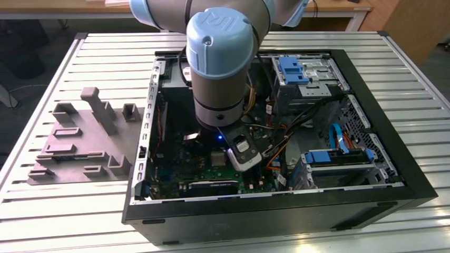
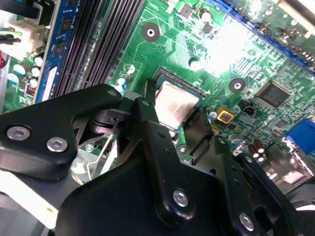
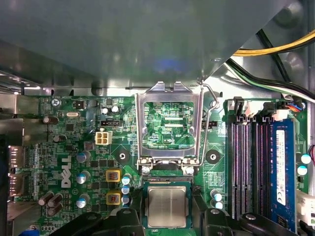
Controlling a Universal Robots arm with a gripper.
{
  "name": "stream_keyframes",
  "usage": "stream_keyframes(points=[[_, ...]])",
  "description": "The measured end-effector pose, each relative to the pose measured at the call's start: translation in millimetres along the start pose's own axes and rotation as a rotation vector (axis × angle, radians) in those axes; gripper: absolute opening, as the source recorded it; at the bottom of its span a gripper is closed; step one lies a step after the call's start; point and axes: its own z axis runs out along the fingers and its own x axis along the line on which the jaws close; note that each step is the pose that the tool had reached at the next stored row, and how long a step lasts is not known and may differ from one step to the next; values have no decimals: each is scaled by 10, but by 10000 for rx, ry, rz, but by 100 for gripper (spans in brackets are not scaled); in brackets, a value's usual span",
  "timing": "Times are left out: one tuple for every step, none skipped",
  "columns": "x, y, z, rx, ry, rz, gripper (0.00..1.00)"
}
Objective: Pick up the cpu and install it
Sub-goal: 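Place the cpu into insertion slot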
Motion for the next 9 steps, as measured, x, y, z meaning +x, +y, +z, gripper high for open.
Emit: stream_keyframes(points=[[0, 0, 2, 0, -1, 0, 47], [0, 0, 3, 0, -1, 0, 47], [-1, 0, 4, -1, -1, -1, 47], [-2, 0, 5, -3, -3, -2, 47], [-2, 0, 5, -4, -2, -2, 47], [-2, 0, 5, -4, -3, -2, 47], [-2, 0, 5, -3, -3, -2, 47], [-2, 0, 5, -4, -3, -2, 47], [-2, 0, 5, -4, -3, -2, 47]])
